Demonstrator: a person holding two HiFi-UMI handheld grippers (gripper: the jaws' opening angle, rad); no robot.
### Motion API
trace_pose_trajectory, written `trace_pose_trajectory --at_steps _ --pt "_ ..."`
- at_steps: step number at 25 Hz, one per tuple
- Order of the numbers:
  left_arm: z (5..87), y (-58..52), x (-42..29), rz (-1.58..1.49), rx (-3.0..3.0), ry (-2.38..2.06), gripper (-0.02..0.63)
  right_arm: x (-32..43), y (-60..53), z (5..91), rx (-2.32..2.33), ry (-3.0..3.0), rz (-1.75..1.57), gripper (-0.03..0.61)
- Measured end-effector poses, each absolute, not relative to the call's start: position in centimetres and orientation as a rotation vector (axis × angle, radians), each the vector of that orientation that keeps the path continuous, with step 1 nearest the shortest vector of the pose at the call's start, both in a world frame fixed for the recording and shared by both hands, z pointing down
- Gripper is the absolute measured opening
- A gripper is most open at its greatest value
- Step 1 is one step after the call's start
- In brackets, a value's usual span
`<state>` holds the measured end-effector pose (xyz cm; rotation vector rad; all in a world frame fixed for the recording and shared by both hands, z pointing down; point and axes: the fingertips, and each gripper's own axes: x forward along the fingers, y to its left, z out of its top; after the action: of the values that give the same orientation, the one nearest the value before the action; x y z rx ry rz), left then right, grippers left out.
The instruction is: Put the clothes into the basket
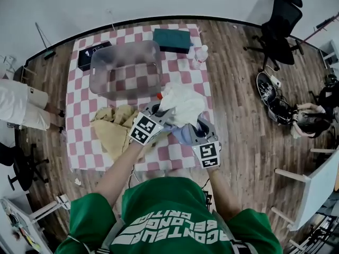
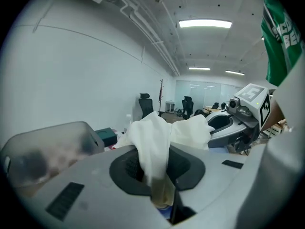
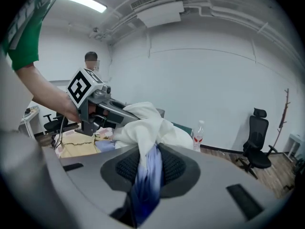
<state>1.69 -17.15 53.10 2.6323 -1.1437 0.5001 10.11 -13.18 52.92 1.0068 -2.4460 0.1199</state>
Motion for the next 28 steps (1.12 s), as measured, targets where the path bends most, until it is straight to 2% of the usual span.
trace_pose_trajectory --at_steps 16,28 --pt "35.6 -11.7 -9.0 0.306 2.74 -1.603 0.057 -1.3 -12.0 37.7 0.849 -2.758 -0.187 0.092" --pt "33.0 -9.6 -13.6 0.293 2.671 -1.784 0.057 -6.8 -11.2 34.5 0.71 -2.85 -0.283 0.092"
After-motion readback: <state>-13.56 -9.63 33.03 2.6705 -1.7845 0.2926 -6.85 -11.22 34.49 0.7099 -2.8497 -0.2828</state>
